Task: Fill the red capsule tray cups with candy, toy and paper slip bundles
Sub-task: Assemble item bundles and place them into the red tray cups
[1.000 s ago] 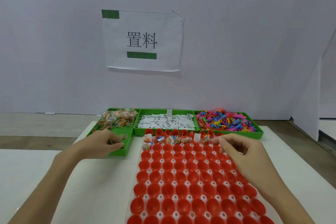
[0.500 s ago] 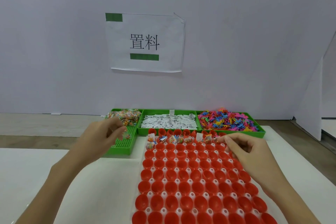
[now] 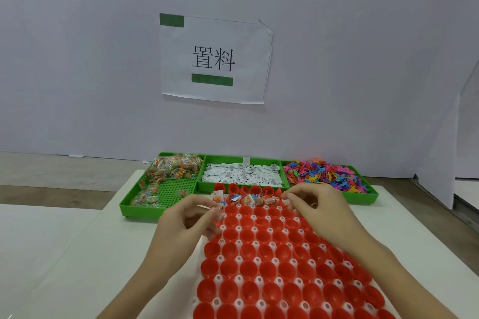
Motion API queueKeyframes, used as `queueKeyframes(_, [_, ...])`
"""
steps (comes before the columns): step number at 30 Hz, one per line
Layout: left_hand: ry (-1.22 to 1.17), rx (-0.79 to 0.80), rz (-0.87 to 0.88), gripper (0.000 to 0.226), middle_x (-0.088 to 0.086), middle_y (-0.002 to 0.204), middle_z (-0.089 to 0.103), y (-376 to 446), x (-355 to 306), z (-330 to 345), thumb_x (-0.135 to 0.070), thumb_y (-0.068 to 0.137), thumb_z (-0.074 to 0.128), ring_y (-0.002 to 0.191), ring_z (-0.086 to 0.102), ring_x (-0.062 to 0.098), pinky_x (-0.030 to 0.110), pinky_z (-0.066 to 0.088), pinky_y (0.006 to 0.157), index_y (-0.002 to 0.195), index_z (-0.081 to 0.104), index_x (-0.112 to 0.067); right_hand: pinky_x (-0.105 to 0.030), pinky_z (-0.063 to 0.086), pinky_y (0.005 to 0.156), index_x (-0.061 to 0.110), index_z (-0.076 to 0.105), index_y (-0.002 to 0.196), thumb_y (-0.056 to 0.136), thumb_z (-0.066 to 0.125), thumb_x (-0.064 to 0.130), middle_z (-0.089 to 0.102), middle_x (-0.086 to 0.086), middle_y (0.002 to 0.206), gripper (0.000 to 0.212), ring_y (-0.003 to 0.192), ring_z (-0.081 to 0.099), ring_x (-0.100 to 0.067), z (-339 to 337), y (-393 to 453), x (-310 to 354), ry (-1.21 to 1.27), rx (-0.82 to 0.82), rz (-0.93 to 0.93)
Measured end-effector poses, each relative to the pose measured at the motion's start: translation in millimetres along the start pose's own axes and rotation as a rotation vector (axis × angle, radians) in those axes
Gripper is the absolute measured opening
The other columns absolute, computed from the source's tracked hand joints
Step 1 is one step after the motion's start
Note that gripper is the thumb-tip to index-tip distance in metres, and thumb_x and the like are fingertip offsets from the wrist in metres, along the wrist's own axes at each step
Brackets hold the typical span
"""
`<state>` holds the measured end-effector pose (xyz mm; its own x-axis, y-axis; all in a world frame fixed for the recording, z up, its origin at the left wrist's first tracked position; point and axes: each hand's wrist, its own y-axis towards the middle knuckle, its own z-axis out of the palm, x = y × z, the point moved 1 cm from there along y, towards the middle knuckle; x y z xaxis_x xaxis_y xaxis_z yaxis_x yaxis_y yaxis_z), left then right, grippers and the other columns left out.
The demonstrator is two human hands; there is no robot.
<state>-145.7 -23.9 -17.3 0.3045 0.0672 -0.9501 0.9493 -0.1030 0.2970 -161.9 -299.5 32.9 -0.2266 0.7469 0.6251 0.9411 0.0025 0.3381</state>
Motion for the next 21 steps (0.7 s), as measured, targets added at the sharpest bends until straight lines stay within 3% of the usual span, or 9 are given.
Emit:
queueKeyframes(3, [-0.023,-0.017,-0.009,0.020,0.011,0.081,0.078,0.8,-1.3,-1.5,-0.025,0.084,0.074,0.071,0.075,0.027,0.031,0.062,0.066,0.096,0.071,-0.009,-0.010,0.049,0.075,0.024,0.078,0.103,0.098,0.065,0.023,0.071,0.019,0.081,0.014,0.075,0.063,0.006,7.9,47.3,-2.0,-0.149,0.049,-0.025])
queueKeyframes(6, [-0.006,-0.021,0.007,0.009,0.007,0.082,0.079,2.0,-0.6,-4.8,-0.017,0.090,0.073,0.071,0.075,0.020,0.021,0.057,0.063,0.096,0.071,-0.010,-0.021,0.049,0.084,0.013,0.077,0.112,0.100,0.064,0.020,0.077,0.000,0.104,0.019,0.092,0.068,-0.010,18.8,96.4,-12.0,-0.272,0.087,-0.006])
queueKeyframes(13, [-0.030,-0.049,0.020,0.023,0.002,0.082,0.080,3.0,-4.0,-11.1,-0.032,0.080,0.078,0.077,0.076,0.015,0.017,0.056,0.067,0.094,0.072,-0.015,-0.040,0.051,0.103,0.007,0.071,0.125,0.094,0.072,0.022,0.069,-0.009,0.129,0.034,0.117,0.065,-0.025,53.6,156.0,-38.0,-0.538,0.258,-0.013])
queueKeyframes(16, [0.001,-0.055,0.028,0.023,0.000,0.083,0.080,3.8,-2.7,-13.6,-0.035,0.082,0.076,0.074,0.074,0.016,0.019,0.057,0.066,0.096,0.072,-0.017,-0.041,0.053,0.101,0.010,0.076,0.117,0.092,0.075,0.024,0.071,-0.005,0.127,0.029,0.115,0.066,-0.022,59.8,166.2,-43.0,-0.581,0.326,-0.034])
queueKeyframes(21, [0.032,-0.058,0.042,0.015,-0.003,0.083,0.080,5.4,-2.1,-15.7,-0.029,0.087,0.076,0.071,0.073,0.016,0.020,0.057,0.064,0.096,0.071,-0.018,-0.030,0.058,0.080,0.007,0.082,0.095,0.089,0.076,0.013,0.079,-0.005,0.099,0.010,0.089,0.072,-0.016,64.4,166.5,-48.4,-0.541,0.321,-0.035])
